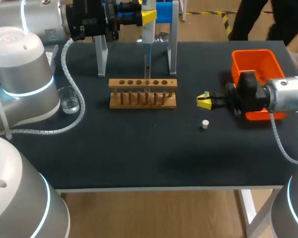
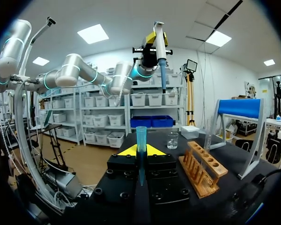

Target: Invert the test tube, pick up the pipette, mount the tip to pipette, aspirate from beaker and dispense into the tube, eject the tip, return the pipette, and cap with the stopper.

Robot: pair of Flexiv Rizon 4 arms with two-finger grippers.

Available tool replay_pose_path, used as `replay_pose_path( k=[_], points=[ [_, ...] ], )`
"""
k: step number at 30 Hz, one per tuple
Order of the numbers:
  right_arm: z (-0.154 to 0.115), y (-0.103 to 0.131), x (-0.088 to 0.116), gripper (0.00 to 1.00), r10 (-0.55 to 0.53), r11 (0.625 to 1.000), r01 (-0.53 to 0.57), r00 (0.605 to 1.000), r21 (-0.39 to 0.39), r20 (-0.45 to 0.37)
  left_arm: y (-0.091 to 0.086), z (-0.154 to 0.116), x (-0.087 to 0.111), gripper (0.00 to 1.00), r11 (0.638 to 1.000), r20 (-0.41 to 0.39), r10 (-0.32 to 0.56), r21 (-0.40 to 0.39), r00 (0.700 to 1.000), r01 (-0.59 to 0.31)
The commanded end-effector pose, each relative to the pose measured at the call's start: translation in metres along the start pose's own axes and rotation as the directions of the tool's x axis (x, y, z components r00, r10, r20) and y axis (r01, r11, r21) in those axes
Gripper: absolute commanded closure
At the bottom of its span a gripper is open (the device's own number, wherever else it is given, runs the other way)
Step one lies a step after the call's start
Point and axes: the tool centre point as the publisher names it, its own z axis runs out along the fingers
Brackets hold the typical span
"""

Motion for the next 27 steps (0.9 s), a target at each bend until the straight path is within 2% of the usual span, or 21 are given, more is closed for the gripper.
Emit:
replay_pose_path(
  k=[1, 12, 27],
  points=[
    [0.022, 0.002, -0.008, 1.00, -0.004, 1.000, 0.005, 1.000, 0.013, -0.022, 0.000, 0.000, 0.000, 1.00, 1.000, 0.000, 0.001, 0.002, 1.000, -0.001],
    [0.069, 0.016, -0.017, 1.00, -0.001, 1.000, 0.000, 0.997, -0.008, -0.072, 0.000, 0.000, 0.000, 1.00, 1.000, 0.000, 0.001, 0.002, 1.000, -0.001],
    [0.114, 0.030, -0.027, 1.00, -0.007, 1.000, 0.005, 0.993, -0.016, -0.115, 0.000, 0.000, 0.000, 1.00, 1.000, 0.000, 0.001, 0.002, 1.000, -0.001]
  ],
)
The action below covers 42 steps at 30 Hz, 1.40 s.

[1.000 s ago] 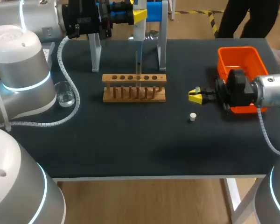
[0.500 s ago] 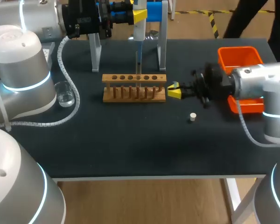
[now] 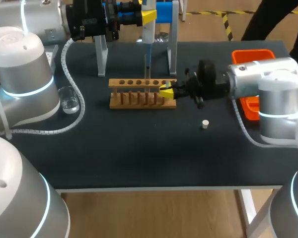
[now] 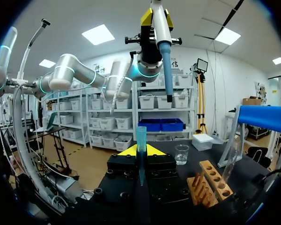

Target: Invert the test tube, pick up the pipette, mount the tip to pipette, aspirate from beaker and dispense into the tube, eject the tip, return the pipette, and cap with the stopper.

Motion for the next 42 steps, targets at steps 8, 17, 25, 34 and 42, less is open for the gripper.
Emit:
replay_pose_path(
  k=[8, 17, 25, 34, 42],
  points=[
    [0.020, 0.003, -0.014, 1.00, 0.018, 1.000, -0.018, 1.000, -0.004, -0.022, 0.000, 0.000, 0.000, 1.00, 1.000, 0.000, 0.001, 0.001, 1.000, -0.001],
    [0.025, 0.002, -0.020, 1.00, 0.035, 0.999, -0.035, 0.999, 0.006, -0.020, 0.000, 0.000, 0.000, 1.00, 1.000, 0.000, 0.001, 0.001, 1.000, -0.001],
    [0.029, 0.005, -0.024, 1.00, 0.043, 0.999, -0.043, 0.999, 0.009, -0.015, 0.000, 0.000, 0.000, 1.00, 1.000, 0.000, 0.001, 0.001, 1.000, -0.001],
    [0.032, 0.008, -0.029, 1.00, 0.047, 0.999, -0.047, 0.999, 0.010, -0.009, 0.000, 0.000, 0.000, 1.00, 1.000, 0.000, 0.001, 0.001, 1.000, -0.001],
    [0.035, 0.010, -0.032, 1.00, 0.051, 0.999, -0.051, 0.999, 0.012, -0.007, 0.000, 0.000, 0.000, 1.00, 1.000, 0.000, 0.001, 0.001, 1.000, -0.001]
  ],
)
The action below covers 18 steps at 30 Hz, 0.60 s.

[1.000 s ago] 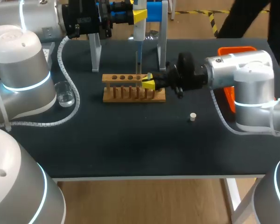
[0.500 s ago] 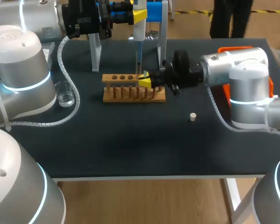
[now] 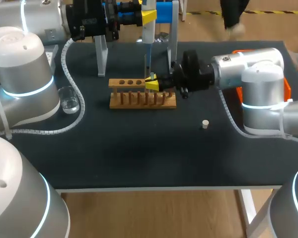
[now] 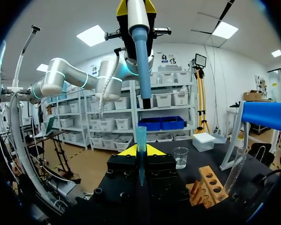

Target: Invert the test tube, pick up the pipette, mount the tip to pipette, aspirate from beaker and dispense into the tube, eject the tip, return the pipette, and cap with the stopper.

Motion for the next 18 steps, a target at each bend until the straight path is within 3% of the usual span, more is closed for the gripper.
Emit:
replay_pose_path(
  k=[1, 18],
  points=[
    [0.0028, 0.0024, -0.0033, 1.00, -0.001, 1.000, 0.001, 1.000, -0.001, -0.002, 0.0003, 0.0003, -0.0004, 1.00, 1.000, 0.000, 0.001, 0.001, 1.000, -0.001],
    [0.0063, 0.0081, -0.0049, 1.00, -0.008, 1.000, 0.008, 1.000, -0.002, -0.001, 0.0003, 0.0003, -0.0004, 1.00, 1.000, 0.000, 0.001, 0.001, 1.000, -0.001]
  ],
)
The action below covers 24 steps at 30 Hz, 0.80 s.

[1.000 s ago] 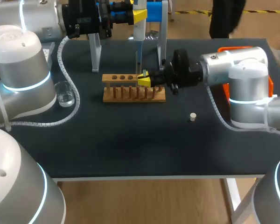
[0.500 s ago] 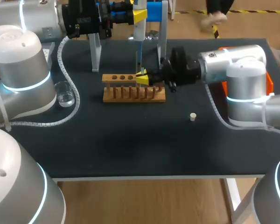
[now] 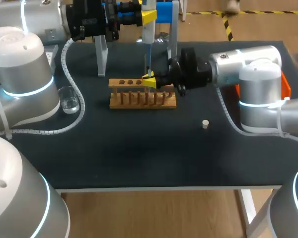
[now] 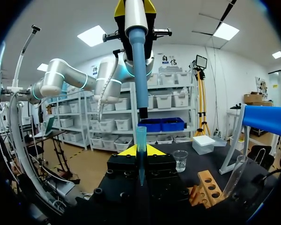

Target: Invert the test tube, pick up the pipette, mount the tip to pipette, aspirate from beaker and dispense into the tube, eject the tip, return the pipette, and cap with the stopper.

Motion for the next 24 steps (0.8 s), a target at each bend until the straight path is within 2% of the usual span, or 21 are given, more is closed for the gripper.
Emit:
replay_pose_path(
  k=[1, 24],
  points=[
    [0.0008, 0.0006, -0.0015, 1.00, 0.002, 1.000, -0.002, 1.000, 0.003, 0.001, 0.0003, 0.0003, -0.0004, 1.00, 1.000, 0.000, 0.001, 0.001, 1.000, -0.001],
    [0.0033, 0.0057, -0.0039, 1.00, -0.004, 1.000, 0.004, 1.000, -0.003, 0.002, 0.0003, 0.0003, -0.0004, 1.00, 1.000, 0.000, 0.001, 0.001, 1.000, -0.001]
  ],
)
